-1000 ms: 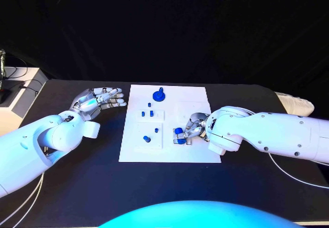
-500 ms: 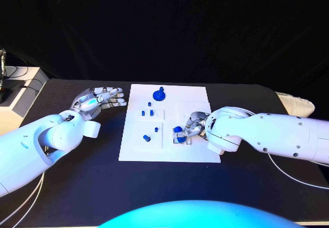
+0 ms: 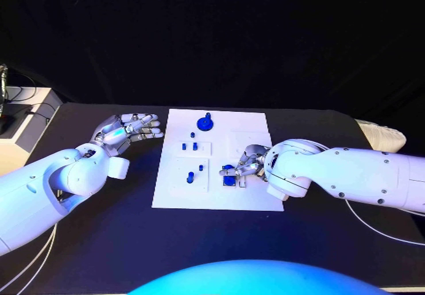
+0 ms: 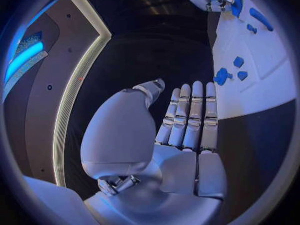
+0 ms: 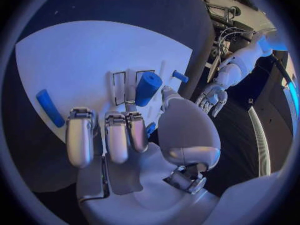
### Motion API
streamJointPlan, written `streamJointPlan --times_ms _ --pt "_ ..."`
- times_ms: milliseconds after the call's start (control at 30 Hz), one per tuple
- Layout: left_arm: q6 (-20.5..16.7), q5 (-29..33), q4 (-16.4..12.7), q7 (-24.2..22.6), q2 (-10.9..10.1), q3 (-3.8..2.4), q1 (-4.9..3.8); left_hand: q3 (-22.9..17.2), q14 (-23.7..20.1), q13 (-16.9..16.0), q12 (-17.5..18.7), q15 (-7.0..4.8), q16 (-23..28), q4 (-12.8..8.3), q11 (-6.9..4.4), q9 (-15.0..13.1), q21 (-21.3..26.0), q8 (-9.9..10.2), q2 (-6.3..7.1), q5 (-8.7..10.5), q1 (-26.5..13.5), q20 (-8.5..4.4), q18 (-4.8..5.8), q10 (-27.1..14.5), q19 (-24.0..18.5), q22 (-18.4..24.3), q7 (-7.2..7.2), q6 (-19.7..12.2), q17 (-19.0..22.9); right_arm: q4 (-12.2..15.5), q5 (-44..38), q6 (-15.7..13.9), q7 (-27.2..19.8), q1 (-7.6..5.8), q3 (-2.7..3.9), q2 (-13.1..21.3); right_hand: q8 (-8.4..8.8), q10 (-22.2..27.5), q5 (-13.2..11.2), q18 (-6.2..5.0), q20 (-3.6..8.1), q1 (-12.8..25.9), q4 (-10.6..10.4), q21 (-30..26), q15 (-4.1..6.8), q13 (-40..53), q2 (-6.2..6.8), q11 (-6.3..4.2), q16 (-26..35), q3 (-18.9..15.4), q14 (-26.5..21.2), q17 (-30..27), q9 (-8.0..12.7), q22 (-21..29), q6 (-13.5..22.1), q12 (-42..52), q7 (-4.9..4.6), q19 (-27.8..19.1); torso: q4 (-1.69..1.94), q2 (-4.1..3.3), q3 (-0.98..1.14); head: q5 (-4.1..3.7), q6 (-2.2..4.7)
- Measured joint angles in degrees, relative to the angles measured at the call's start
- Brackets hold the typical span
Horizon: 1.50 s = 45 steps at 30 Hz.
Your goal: Assemble the parts on the task board
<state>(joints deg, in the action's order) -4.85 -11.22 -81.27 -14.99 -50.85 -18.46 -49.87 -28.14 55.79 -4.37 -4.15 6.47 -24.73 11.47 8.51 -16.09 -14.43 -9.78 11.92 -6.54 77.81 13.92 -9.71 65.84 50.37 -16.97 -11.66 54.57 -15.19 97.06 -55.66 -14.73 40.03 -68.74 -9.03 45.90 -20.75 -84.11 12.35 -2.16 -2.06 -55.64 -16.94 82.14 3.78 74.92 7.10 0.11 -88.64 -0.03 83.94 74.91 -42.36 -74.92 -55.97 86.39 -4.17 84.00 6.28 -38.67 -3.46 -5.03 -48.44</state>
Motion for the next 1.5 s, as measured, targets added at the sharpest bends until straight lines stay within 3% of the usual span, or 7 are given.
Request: streamJointPlan --times_ms 200,367,467,633,700,1000,1500 --pt "0.0 0.0 0.0 0.0 0.0 0.0 0.01 0.0 0.0 0.0 0.0 0.0 0.0 0.0 0.0 0.0 0.0 0.0 0.0 0.0 0.0 0.0 0.0 0.0 0.0 0.0 0.0 0.0 0.0 0.6 -0.2 0.2 -0.4 0.03 0.04 0.6 0.04 0.0 -3.5 0.0 0.0 1.0 -0.2 -0.2 0.0 0.0 0.39 0.0 0.0 -6.2 0.0 0.0 0.3 0.0 0.1 -0.5 0.09 0.0 0.01 0.01 0.0 0.12 0.02" --pt "0.0 0.0 0.0 0.0 0.0 0.0 0.02 0.0 0.0 0.0 0.0 0.0 0.0 0.0 0.0 0.1 0.0 0.0 0.0 0.0 0.0 0.0 0.0 0.0 0.0 0.1 0.0 0.0 -0.1 1.4 -0.7 0.3 -1.0 0.1 0.04 1.4 0.04 0.0 -3.9 0.0 0.0 1.2 -0.2 -0.2 0.0 0.0 0.6 -0.01 0.0 -6.6 0.0 0.0 0.4 0.0 0.1 -0.5 0.09 0.0 0.03 -0.01 0.0 0.27 0.03" --pt "0.0 0.0 0.0 0.0 -0.1 0.0 0.05 0.0 0.0 0.0 0.0 0.0 0.0 0.0 0.0 0.1 0.0 0.0 0.0 0.0 0.0 0.0 0.0 0.0 0.0 0.1 0.0 0.0 -0.1 1.7 -1.1 0.4 -1.5 0.14 0.04 2.1 0.04 0.0 -3.9 0.0 0.0 1.4 -0.2 -0.2 0.0 0.0 -0.21 -0.01 0.0 -6.6 0.0 0.0 0.4 0.0 0.1 -0.5 0.09 0.0 0.04 -0.02 0.03 0.3 0.01" --pt "0.0 0.0 0.0 0.0 -0.1 0.0 0.16 0.0 0.0 0.0 0.0 0.0 0.0 0.0 0.0 0.1 0.0 0.0 0.0 0.0 0.0 0.0 0.0 0.0 0.0 0.1 0.0 0.0 -0.1 2.5 -1.7 0.3 -3.8 0.16 0.06 3.7 0.04 0.0 -2.5 0.0 0.0 -4.4 0.2 0.2 0.0 0.0 -4.01 -0.01 0.0 -5.1 0.0 0.0 0.4 0.0 0.1 -0.5 0.09 0.0 0.04 -0.03 0.05 0.28 -0.02" --pt "0.0 0.0 0.0 0.0 -0.1 0.0 0.21 0.0 0.0 0.0 0.0 0.0 0.0 0.0 0.0 0.1 0.0 0.0 0.0 0.0 0.0 0.0 0.0 0.0 0.0 0.1 0.0 0.0 -0.1 2.9 -1.9 0.2 -5.1 0.17 0.06 4.4 0.04 0.0 -1.9 0.0 0.0 -8.1 0.4 0.5 0.0 0.0 -4.48 -0.01 0.0 -4.8 0.0 0.0 0.5 0.0 0.1 -0.2 0.09 0.0 0.03 -0.03 0.07 0.27 -0.02" --pt "0.0 0.1 0.0 0.1 -0.2 0.0 0.47 0.0 0.0 0.0 0.0 0.0 0.0 0.0 0.0 0.1 0.0 0.0 0.0 0.0 0.0 0.0 0.0 0.0 0.0 0.1 0.0 0.0 -0.1 4.2 -2.6 0.1 -10.8 0.18 0.09 6.0 -1.84 0.1 -2.8 0.0 0.04 -17.3 0.5 2.0 0.45 0.0 -4.07 -1.0 -0.2 -4.0 0.0 0.0 0.1 0.0 -2.7 1.0 1.25 0.0 -0.01 -0.03 0.1 0.39 0.05" --pt "0.0 0.1 0.0 0.1 -0.3 0.0 0.64 0.0 0.0 0.0 0.0 0.0 0.3 0.0 0.0 0.1 0.3 0.0 0.0 0.0 0.0 0.0 0.0 0.0 0.0 0.2 0.0 0.0 -0.2 3.7 -3.5 -0.1 -13.0 0.7 0.1 5.6 -4.11 0.1 -2.6 0.64 0.92 -19.1 0.4 2.7 1.34 0.0 -4.58 -1.97 -0.5 -3.3 0.1 0.0 -1.0 0.0 -3.8 1.8 2.29 0.1 0.11 -0.04 -0.04 0.35 -0.07"
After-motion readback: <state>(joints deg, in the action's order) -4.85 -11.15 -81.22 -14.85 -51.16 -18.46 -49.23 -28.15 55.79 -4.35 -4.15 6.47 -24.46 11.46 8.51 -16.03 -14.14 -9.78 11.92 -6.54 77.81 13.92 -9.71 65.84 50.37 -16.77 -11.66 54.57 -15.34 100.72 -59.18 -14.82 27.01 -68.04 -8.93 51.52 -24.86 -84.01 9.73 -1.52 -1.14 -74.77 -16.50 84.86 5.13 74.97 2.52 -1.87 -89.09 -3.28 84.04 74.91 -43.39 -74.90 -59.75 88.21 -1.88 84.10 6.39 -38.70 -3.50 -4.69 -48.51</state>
